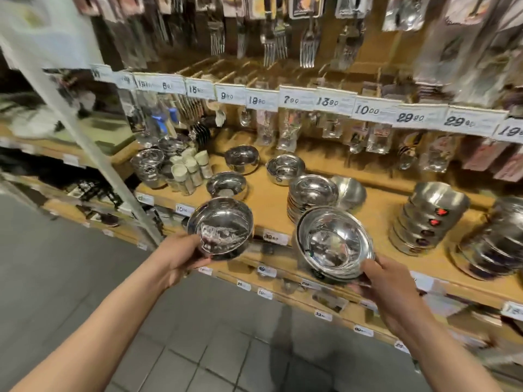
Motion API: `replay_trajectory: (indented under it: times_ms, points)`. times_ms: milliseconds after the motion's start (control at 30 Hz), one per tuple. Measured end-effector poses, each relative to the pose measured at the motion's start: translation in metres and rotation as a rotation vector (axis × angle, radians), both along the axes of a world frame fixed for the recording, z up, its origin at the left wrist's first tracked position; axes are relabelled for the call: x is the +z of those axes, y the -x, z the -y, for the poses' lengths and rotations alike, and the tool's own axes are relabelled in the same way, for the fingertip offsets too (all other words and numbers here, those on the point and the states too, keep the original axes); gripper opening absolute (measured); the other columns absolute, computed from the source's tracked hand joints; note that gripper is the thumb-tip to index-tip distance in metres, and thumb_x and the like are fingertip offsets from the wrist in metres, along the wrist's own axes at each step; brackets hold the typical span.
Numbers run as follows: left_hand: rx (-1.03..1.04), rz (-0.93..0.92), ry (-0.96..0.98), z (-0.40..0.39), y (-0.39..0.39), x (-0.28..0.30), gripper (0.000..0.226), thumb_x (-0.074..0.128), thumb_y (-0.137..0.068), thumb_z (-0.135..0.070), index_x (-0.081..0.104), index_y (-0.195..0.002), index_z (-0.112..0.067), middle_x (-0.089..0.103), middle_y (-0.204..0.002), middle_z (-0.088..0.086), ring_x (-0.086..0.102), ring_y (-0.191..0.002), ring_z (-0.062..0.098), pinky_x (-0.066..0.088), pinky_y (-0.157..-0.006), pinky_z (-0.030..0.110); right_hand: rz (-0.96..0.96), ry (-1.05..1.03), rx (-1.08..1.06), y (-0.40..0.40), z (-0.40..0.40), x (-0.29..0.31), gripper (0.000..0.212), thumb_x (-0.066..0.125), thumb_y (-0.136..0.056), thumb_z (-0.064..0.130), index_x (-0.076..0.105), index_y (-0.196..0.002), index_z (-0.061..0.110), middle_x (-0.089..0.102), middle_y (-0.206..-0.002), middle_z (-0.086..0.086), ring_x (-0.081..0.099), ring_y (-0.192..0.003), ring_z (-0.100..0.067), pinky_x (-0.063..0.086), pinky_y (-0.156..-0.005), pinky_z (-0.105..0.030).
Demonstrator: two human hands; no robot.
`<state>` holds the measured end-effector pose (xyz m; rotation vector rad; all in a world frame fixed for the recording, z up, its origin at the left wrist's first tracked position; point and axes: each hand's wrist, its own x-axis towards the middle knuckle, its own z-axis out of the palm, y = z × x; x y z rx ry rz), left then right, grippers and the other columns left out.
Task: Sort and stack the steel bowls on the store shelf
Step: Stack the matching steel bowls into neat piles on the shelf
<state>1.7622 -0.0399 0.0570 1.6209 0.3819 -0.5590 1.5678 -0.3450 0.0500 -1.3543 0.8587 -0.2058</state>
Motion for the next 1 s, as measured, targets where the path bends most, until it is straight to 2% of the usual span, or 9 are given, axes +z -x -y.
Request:
replay_trajectory:
  times_ms: [133,267,367,500,667,733,800,867,1000]
  points:
    - [0.016,-0.023,-0.007,0.0,-0.018,-0.012,0.021,0.057,-0.094,0.002,0.065,-0.11,0.014,0.073,-0.095,0.028,0.071,-0.055,0.019,0.06,-0.049,0.024,-0.045,0.015,0.018,-0.017,-0.011,-0.006,0.024,0.051,-0.096,-0.001,0.071,-0.107,0.006,0.08,-0.091,-0.012,0.078,-0.078,-0.024,0.063,-0.066,-0.04]
    - [0.006,-0.065,0.013,0.018,-0.041,-0.025,0.024,0.058,-0.097,0.0,0.062,-0.117,0.011,0.072,-0.104,0.026,0.073,-0.069,0.025,0.062,-0.055,0.028,-0.042,0.016,0.017,-0.038,-0.005,-0.005,0.026,0.05,-0.1,0.0,0.07,-0.113,0.008,0.08,-0.092,-0.011,0.078,-0.078,-0.029,0.06,-0.085,-0.055]
    - [-0.007,-0.104,0.007,0.041,-0.061,-0.033,0.025,0.058,-0.096,0.0,0.06,-0.118,0.013,0.071,-0.108,0.027,0.072,-0.083,0.032,0.062,-0.063,0.032,-0.025,-0.002,-0.002,-0.053,0.007,-0.003,0.026,0.049,-0.101,0.0,0.069,-0.116,0.007,0.08,-0.092,-0.009,0.078,-0.078,-0.026,0.065,-0.067,-0.04]
    - [-0.053,-0.156,-0.018,0.073,-0.089,-0.044,0.02,0.052,-0.098,0.001,0.058,-0.113,0.014,0.068,-0.107,0.027,0.071,-0.082,0.031,0.061,-0.061,0.032,-0.004,-0.014,-0.035,-0.072,0.026,0.001,0.028,0.049,-0.099,-0.003,0.072,-0.111,0.01,0.08,-0.088,-0.007,0.076,-0.068,-0.02,0.055,-0.045,-0.025]
    - [-0.121,-0.186,-0.036,0.106,-0.122,-0.049,0.011,0.049,-0.097,0.005,0.058,-0.091,0.005,0.063,-0.091,0.02,0.071,-0.064,0.024,0.061,-0.051,0.027,0.038,-0.016,-0.08,-0.094,0.049,0.012,0.029,0.052,-0.099,-0.001,0.073,-0.113,0.015,0.08,-0.094,-0.006,0.078,-0.078,-0.023,0.065,-0.068,-0.038]
    - [-0.141,-0.187,-0.011,0.111,-0.136,-0.045,0.01,0.05,-0.097,0.006,0.059,-0.099,0.007,0.064,-0.099,0.023,0.071,-0.074,0.027,0.061,-0.052,0.028,0.039,-0.011,-0.097,-0.104,0.057,0.017,0.028,0.052,-0.099,0.0,0.072,-0.115,0.013,0.08,-0.096,-0.005,0.078,-0.08,-0.023,0.064,-0.077,-0.046]
    - [-0.138,-0.171,-0.003,0.11,-0.152,-0.039,0.016,0.051,-0.097,0.006,0.057,-0.111,0.008,0.062,-0.108,0.027,0.07,-0.082,0.032,0.062,-0.057,0.032,0.044,-0.003,-0.113,-0.116,0.063,0.02,0.027,0.053,-0.099,0.001,0.071,-0.115,0.011,0.08,-0.096,-0.006,0.078,-0.08,-0.022,0.063,-0.075,-0.045]
    - [-0.135,-0.141,-0.01,0.104,-0.169,-0.028,0.013,0.05,-0.095,0.008,0.056,-0.107,0.005,0.062,-0.104,0.028,0.07,-0.076,0.032,0.06,-0.06,0.035,0.058,-0.01,-0.116,-0.128,0.064,0.024,0.024,0.055,-0.099,0.003,0.072,-0.114,0.011,0.08,-0.097,-0.006,0.078,-0.081,-0.021,0.063,-0.071,-0.041]
    - [-0.079,-0.103,-0.042,0.087,-0.203,-0.012,0.022,0.049,-0.098,0.006,0.052,-0.119,0.011,0.061,-0.111,0.031,0.067,-0.086,0.037,0.059,-0.052,0.03,0.092,-0.033,-0.077,-0.158,0.053,0.029,0.025,0.058,-0.097,0.005,0.075,-0.112,0.015,0.08,-0.101,-0.005,0.078,-0.088,-0.021,0.063,-0.063,-0.031]
